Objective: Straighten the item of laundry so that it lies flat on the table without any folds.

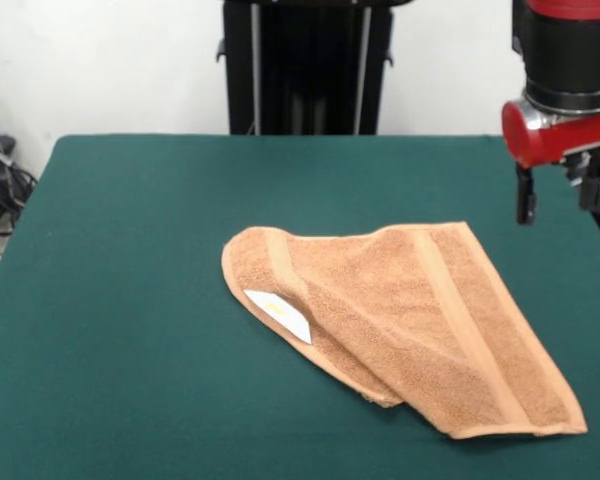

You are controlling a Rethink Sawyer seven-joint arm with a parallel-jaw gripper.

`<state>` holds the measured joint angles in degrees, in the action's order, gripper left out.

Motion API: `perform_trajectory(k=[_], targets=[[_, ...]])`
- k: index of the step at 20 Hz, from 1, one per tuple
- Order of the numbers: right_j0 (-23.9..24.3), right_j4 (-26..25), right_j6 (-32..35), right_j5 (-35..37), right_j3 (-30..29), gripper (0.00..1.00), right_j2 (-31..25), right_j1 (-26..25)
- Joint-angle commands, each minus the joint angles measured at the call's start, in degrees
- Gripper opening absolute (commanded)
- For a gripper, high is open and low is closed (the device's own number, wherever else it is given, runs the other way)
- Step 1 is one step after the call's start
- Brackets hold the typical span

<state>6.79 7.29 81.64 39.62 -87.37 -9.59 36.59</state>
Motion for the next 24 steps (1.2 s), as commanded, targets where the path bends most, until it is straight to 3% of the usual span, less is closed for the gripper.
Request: perform_trajectory(k=[1,5,8,12,17,24], targets=[[-0.9,2.2,15.9,-4.7,-2.7,1.0,1.3,-1.1],[-0.6,2.7,16.4,-6.8,-4.4,1.0,1.4,-1.6],[0.1,3.1,16.6,-6.7,-8.6,1.0,1.9,0.7],[2.9,1.8,11.9,-3.1,-11.5,1.0,2.2,3.3],[5.7,0.4,7.9,1.1,-11.9,1.0,2.1,5.5],[8.3,-1.2,6.1,1.3,-11.9,1.0,1.3,5.6]])
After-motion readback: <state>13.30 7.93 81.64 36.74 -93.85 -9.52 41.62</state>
